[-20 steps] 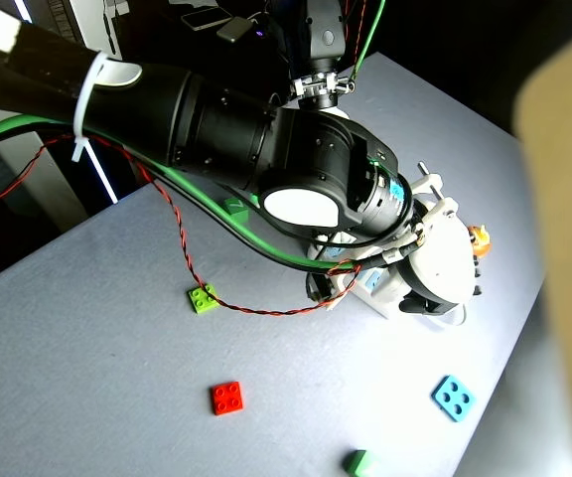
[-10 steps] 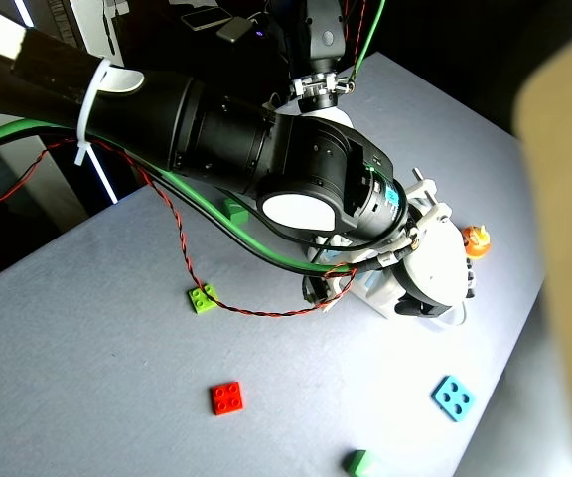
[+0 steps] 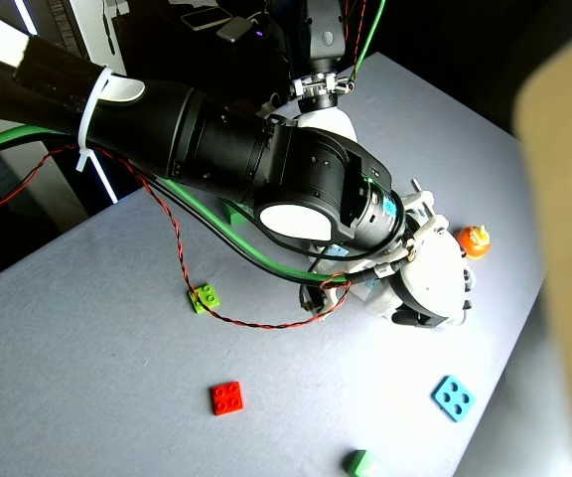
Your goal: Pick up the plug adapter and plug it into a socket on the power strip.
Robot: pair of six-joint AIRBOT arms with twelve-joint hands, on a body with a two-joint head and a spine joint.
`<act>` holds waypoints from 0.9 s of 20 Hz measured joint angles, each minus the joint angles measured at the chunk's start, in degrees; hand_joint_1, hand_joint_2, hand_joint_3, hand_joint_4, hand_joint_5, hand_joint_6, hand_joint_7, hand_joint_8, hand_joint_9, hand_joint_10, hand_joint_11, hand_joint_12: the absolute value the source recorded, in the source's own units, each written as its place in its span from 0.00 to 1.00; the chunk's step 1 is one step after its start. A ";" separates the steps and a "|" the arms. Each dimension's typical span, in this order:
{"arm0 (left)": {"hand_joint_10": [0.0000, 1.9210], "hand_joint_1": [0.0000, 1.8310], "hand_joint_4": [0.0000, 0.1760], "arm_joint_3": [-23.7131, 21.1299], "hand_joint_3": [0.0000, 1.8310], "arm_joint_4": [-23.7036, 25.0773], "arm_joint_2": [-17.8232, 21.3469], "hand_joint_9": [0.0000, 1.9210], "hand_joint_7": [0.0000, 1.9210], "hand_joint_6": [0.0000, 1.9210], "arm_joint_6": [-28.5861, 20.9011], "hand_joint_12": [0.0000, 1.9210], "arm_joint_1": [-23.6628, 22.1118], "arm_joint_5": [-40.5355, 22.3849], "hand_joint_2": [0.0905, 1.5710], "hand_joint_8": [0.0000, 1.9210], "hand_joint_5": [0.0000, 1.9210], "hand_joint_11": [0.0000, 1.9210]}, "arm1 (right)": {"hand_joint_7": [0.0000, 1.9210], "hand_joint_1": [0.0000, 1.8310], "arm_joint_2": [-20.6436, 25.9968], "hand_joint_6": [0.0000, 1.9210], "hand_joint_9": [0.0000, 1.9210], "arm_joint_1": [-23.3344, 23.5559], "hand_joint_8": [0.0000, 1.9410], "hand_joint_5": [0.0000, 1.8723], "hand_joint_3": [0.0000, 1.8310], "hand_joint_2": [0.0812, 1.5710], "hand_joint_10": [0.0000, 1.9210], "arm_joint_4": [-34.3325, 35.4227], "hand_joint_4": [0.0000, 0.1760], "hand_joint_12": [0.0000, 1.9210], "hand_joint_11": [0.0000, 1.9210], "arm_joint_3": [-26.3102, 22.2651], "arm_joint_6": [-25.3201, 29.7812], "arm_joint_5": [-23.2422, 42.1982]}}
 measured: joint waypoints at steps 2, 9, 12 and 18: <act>0.00 0.00 0.00 0.04 0.00 0.07 0.00 0.05 0.05 0.00 0.00 0.12 0.00 0.02 0.75 0.00 0.04 0.00 | 0.47 0.75 -0.22 0.48 0.45 0.00 0.59 0.47 0.00 0.72 0.72 -0.04 0.00 0.77 0.44 0.00 0.00 0.13; 0.00 0.00 0.00 0.04 0.00 0.28 0.00 0.06 0.07 0.00 0.00 0.14 0.00 0.07 0.74 0.00 0.06 0.00 | 0.47 0.75 -0.48 0.47 0.45 0.00 0.60 0.46 0.00 0.72 0.72 -0.24 0.00 0.74 0.46 -0.02 0.02 0.09; 0.00 0.00 0.00 0.28 0.00 0.28 0.00 0.04 0.05 0.00 -0.04 0.09 0.00 0.33 0.75 0.00 0.04 0.00 | 0.48 0.75 -0.48 0.49 0.44 0.04 0.60 0.44 0.00 0.72 0.73 -0.48 0.00 0.76 0.45 0.00 0.00 -0.13; 0.00 0.00 0.00 0.28 0.00 0.39 0.26 0.04 0.05 0.00 -0.17 0.10 0.37 0.81 0.75 0.00 0.04 0.00 | 0.47 0.75 -0.48 0.46 0.44 0.04 0.60 0.47 0.00 0.72 0.73 -0.50 0.00 0.77 0.44 -0.02 0.00 -0.35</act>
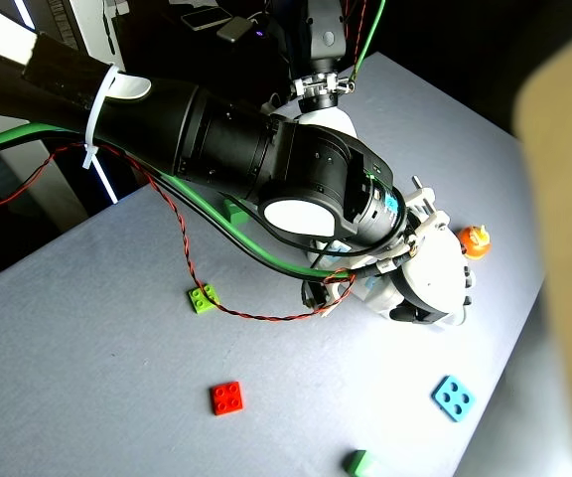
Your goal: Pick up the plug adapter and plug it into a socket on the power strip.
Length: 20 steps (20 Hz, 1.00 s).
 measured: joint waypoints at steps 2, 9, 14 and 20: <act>0.00 0.00 0.00 0.00 0.00 0.00 0.00 0.02 0.03 0.00 0.00 0.06 0.04 0.04 0.75 0.00 0.03 0.00 | 0.47 0.75 0.00 0.48 0.45 0.07 0.60 0.46 0.00 0.72 0.72 -0.07 0.00 0.79 0.43 0.00 0.00 -0.15; 0.00 0.00 0.00 0.00 0.00 0.02 0.00 0.04 0.04 0.00 0.00 0.08 0.07 -0.04 0.75 0.00 0.03 0.00 | 0.50 0.69 0.00 0.47 0.45 0.11 0.61 0.49 0.00 0.71 0.65 -0.96 0.00 0.79 0.43 -0.07 0.00 -0.37; 0.00 0.00 0.00 -0.09 0.00 0.02 0.00 0.03 0.04 0.00 0.00 0.07 0.22 -0.46 0.76 0.00 0.03 0.00 | 0.46 0.75 0.07 0.49 0.43 0.11 0.62 0.46 0.00 0.72 0.75 -1.27 0.00 0.80 0.42 -0.35 -0.07 -0.37; 0.00 0.00 0.00 -0.31 0.00 0.04 0.00 0.04 0.04 0.00 -0.02 0.09 0.33 -0.68 0.75 0.00 0.03 0.00 | 0.47 0.75 0.63 0.48 0.44 0.11 0.60 0.46 0.00 0.72 0.74 -1.66 0.00 0.77 0.44 -1.70 -0.26 -0.31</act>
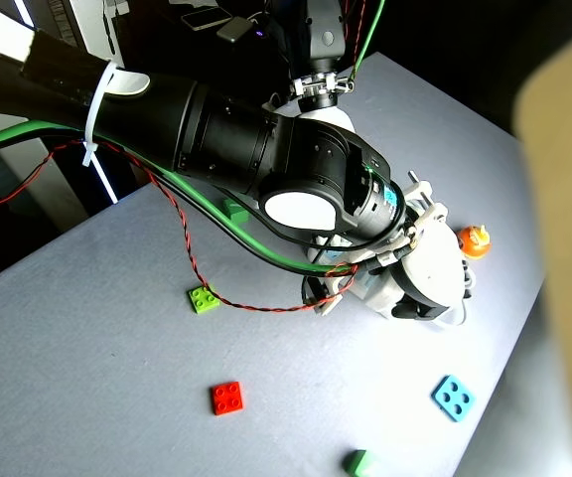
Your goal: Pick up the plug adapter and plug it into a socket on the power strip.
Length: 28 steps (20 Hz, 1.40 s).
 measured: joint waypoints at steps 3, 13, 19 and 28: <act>0.00 0.00 0.00 0.00 0.00 0.00 0.00 0.04 0.04 0.00 -0.02 0.09 0.02 0.00 0.75 0.00 0.03 0.00 | 0.49 0.75 0.13 0.47 0.46 0.00 0.56 0.47 0.00 0.71 0.72 -0.35 0.00 0.76 0.45 -0.33 0.00 0.17; 0.01 0.00 0.00 0.00 0.00 -0.20 0.07 0.04 0.05 0.01 -0.02 0.01 0.13 0.00 0.76 0.01 0.04 0.03 | 0.48 0.75 0.33 0.49 0.45 -0.44 0.59 0.45 0.00 0.72 0.72 -2.47 0.00 0.76 0.45 -2.12 -0.13 1.70; 0.00 0.00 0.00 0.00 0.00 -0.02 0.11 0.03 0.04 0.00 -0.02 0.06 0.13 0.00 0.76 0.00 0.04 0.00 | 0.48 0.75 0.70 0.49 0.45 -0.79 0.59 0.45 0.00 0.72 0.74 -2.38 0.00 0.76 0.45 -2.25 -0.02 2.32; 0.00 0.00 0.00 0.00 0.00 -0.02 0.11 0.04 0.05 0.00 -0.02 0.10 0.20 0.00 0.75 0.00 0.04 0.00 | 0.49 0.75 0.72 0.49 0.45 -0.83 0.56 0.45 0.00 0.72 0.73 -2.21 0.00 0.77 0.44 -2.25 0.04 2.29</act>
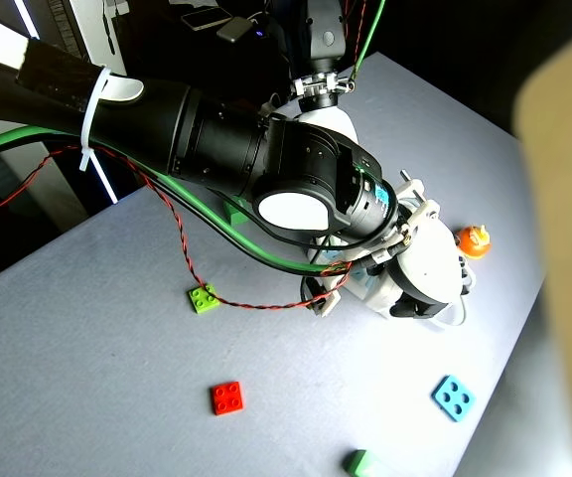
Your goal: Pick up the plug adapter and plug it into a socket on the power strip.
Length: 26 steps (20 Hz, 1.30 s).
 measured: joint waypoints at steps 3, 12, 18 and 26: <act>0.00 0.00 0.00 0.00 0.00 0.04 0.31 0.03 0.04 0.00 -0.07 0.06 0.00 0.04 0.76 0.00 0.03 0.00 | 0.48 0.75 0.00 0.49 0.45 -0.13 0.58 0.45 0.00 0.72 0.73 -0.17 0.00 0.77 0.44 -0.15 -0.02 0.02; 0.00 0.00 0.00 -0.13 0.00 0.15 0.37 0.04 0.05 0.00 -0.35 0.10 0.31 0.02 0.75 0.00 0.04 0.00 | 0.47 0.75 -0.79 0.50 0.43 -0.90 0.60 0.44 0.00 0.73 0.75 -0.46 0.00 0.79 0.43 -0.15 -0.11 1.27; 0.00 0.00 0.00 -0.13 0.00 0.20 0.44 0.04 0.05 0.00 -0.42 0.09 0.42 0.02 0.75 0.00 0.03 0.00 | 0.48 0.75 -1.84 0.47 0.45 -1.44 0.59 0.46 0.00 0.72 0.72 -0.98 0.00 0.75 0.44 0.59 -0.46 1.97; 0.00 0.00 0.00 -0.24 0.00 0.09 0.50 0.03 0.04 0.00 -0.42 0.07 0.44 -0.02 0.76 0.00 0.03 0.00 | 0.48 0.75 -2.67 0.50 0.44 -2.10 0.58 0.45 0.00 0.72 0.74 -0.39 0.00 0.78 0.42 1.92 0.00 2.86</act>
